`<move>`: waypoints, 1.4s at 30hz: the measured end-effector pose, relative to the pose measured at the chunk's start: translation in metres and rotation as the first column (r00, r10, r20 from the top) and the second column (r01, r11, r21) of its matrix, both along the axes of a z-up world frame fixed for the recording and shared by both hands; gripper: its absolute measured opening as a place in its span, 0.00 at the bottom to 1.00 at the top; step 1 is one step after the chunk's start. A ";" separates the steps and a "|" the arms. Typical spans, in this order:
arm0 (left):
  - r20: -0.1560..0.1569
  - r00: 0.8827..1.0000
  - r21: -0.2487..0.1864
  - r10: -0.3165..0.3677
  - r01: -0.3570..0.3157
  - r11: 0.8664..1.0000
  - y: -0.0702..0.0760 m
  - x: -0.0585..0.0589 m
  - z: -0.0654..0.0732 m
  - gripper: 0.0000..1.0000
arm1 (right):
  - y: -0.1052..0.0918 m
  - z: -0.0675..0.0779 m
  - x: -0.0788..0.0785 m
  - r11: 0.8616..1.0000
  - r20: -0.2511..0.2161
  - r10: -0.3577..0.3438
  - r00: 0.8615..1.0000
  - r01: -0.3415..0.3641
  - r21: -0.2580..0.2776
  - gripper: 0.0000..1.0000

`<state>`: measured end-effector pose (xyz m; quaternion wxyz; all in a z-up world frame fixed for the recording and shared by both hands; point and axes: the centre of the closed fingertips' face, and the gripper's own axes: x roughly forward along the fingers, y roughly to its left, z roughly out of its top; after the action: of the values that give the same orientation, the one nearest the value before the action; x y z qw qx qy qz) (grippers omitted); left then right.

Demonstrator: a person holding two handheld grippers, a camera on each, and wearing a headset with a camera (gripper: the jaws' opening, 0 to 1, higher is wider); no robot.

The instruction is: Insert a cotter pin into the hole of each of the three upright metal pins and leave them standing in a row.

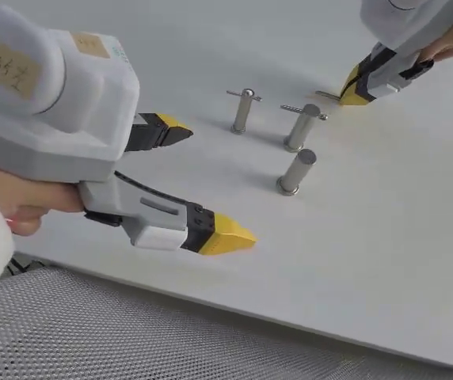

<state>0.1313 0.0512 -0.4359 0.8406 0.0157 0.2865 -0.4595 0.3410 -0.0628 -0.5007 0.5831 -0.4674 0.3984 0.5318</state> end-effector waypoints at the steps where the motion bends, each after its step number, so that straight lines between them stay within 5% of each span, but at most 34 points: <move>1: 0.000 1.000 0.000 0.001 -0.001 1.000 0.002 0.001 -0.001 0.86 | 0.000 0.000 -0.001 1.000 -0.013 -0.009 1.000 0.009 -0.001 0.00; 7: -0.005 1.000 0.002 0.006 -0.006 1.000 0.008 0.003 -0.006 0.85 | 0.002 0.000 -0.007 0.999 -0.026 0.028 0.999 -0.028 -0.027 0.00; 14: -0.009 1.000 0.017 -0.004 0.004 1.000 -0.006 -0.004 -0.005 0.82 | 0.002 0.002 -0.009 0.999 -0.031 0.022 0.999 -0.024 -0.040 0.00; 32: -0.007 0.999 -0.009 0.034 -0.034 0.999 -0.004 -0.001 0.002 0.78 | -0.002 0.009 -0.007 0.998 0.006 0.035 0.999 -0.034 -0.058 0.00; 42: 0.005 0.997 -0.065 0.077 -0.077 0.995 0.003 0.018 0.014 0.77 | 0.011 0.057 -0.011 0.995 0.101 0.073 0.992 -0.079 0.059 0.00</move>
<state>0.1494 0.0542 -0.4219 0.8587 -0.0208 0.2689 -0.4358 0.3296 -0.0514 -0.4436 0.5957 -0.4892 0.3340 0.5424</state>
